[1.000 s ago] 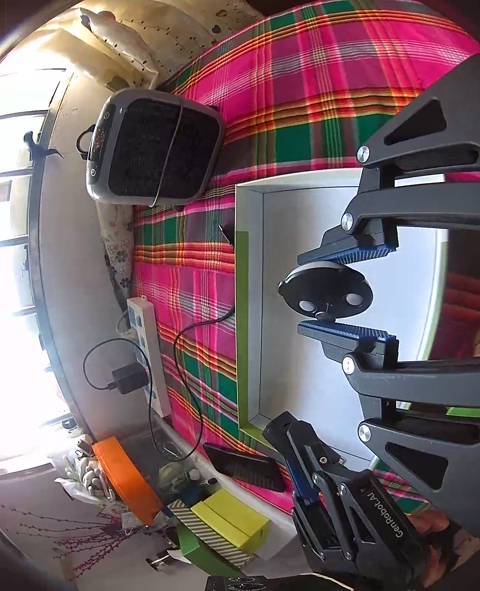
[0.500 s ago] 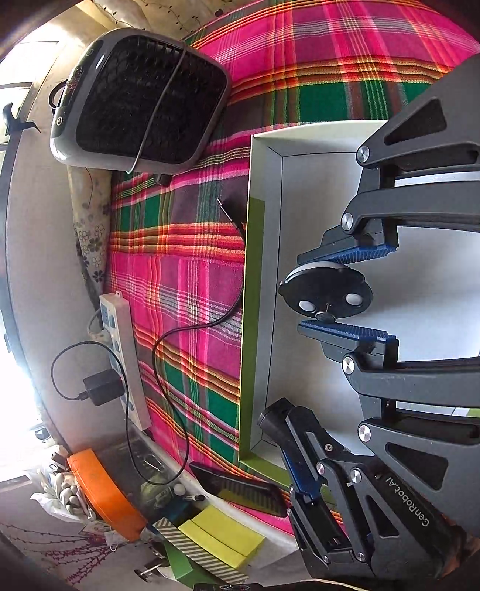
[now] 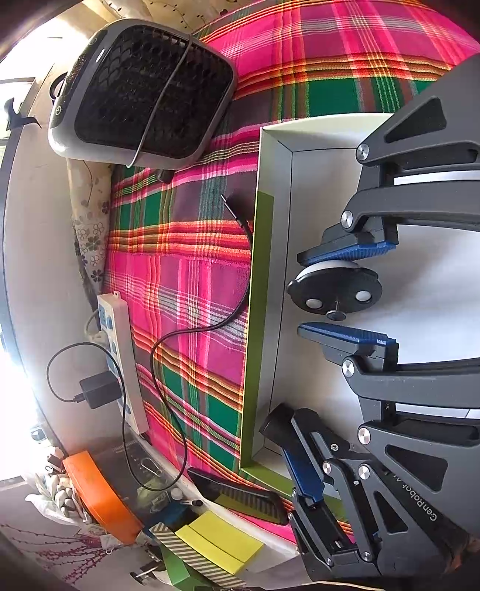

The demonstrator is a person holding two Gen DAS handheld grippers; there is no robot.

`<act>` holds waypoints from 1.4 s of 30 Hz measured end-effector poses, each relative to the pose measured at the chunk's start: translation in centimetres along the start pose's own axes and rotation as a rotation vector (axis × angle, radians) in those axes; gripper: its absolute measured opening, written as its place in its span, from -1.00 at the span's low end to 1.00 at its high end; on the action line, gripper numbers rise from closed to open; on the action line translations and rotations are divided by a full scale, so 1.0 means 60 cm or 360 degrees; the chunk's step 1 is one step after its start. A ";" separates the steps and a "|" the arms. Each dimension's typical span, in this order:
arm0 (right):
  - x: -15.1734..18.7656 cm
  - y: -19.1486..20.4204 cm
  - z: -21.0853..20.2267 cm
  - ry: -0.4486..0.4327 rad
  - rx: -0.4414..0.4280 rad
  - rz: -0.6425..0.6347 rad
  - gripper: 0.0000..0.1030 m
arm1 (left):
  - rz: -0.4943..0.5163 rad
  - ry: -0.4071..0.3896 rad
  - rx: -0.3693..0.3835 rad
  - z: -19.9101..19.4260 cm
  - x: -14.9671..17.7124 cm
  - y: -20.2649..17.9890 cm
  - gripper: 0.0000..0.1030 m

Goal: Organize objects
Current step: 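Open left tool releasing flashlight in box while right tool releases disc, then withdraw both tools from the box back toward the remaining objects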

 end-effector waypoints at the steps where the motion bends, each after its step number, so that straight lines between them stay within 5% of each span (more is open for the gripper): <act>1: 0.000 0.001 -0.001 -0.0001 -0.0008 -0.0005 -0.26 | -0.0006 0.0000 0.0007 0.000 -0.001 0.000 -0.54; 5: 0.002 0.003 -0.002 -0.0011 0.0014 0.0004 0.06 | -0.0034 0.0007 0.0028 -0.001 -0.002 0.001 -0.53; 19: 0.008 -0.005 -0.034 -0.0099 0.0092 0.0011 0.27 | -0.0057 -0.0011 0.0046 -0.032 0.010 -0.007 -0.23; 42: 0.087 -0.013 -0.160 -0.0236 0.0140 0.0066 0.28 | -0.0011 -0.0143 0.0030 -0.158 0.086 -0.038 -0.23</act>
Point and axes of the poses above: each gripper's, at about its wrist camera, not at the fingertips, and z roughly the way its jaws point, y to its left, x to its underside, the point moved 4 cm from there along z, roughly the way its jaws point, and after that the axes turned 13 degrees about x, right-handed, at the moved point
